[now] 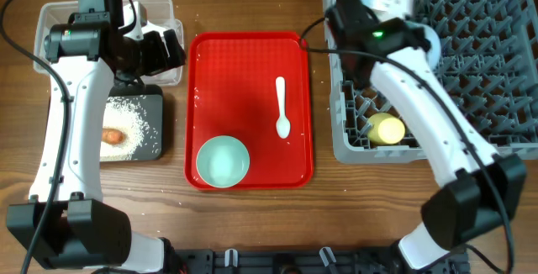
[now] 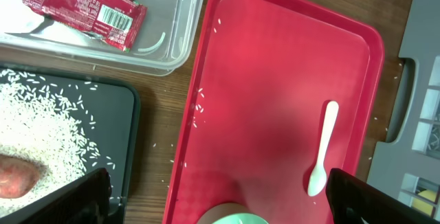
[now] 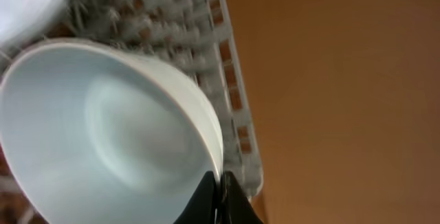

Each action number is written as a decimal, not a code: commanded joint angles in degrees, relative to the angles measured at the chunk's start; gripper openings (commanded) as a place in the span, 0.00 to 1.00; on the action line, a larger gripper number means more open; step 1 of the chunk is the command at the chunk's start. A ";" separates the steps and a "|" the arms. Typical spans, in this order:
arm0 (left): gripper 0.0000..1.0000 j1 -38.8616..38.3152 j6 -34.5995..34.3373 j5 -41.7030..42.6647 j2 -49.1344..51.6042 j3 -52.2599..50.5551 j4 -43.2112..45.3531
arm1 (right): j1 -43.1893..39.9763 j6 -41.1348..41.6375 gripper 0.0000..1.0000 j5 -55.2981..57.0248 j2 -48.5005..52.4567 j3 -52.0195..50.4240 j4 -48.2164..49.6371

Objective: Sort waste into correct bins and load items into the dishwasher rack
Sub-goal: 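Carry the blue bowl into the rack beside the plate, then reach to the red tray and grasp the green bowl with the right gripper, then carry the green bowl right and set it in the rack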

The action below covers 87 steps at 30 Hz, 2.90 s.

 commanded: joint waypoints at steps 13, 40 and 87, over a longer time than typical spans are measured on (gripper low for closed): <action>1.00 0.15 -0.07 -0.35 -0.13 0.70 0.15 | 3.50 -21.49 0.04 2.67 4.37 -0.02 7.54; 1.00 0.15 -0.07 -0.35 -0.13 0.70 0.15 | 5.40 -12.66 0.04 -0.35 4.52 -8.28 9.49; 1.00 0.15 -0.07 -0.35 -0.13 0.70 0.15 | 21.77 28.96 0.24 -89.09 14.64 -11.63 19.12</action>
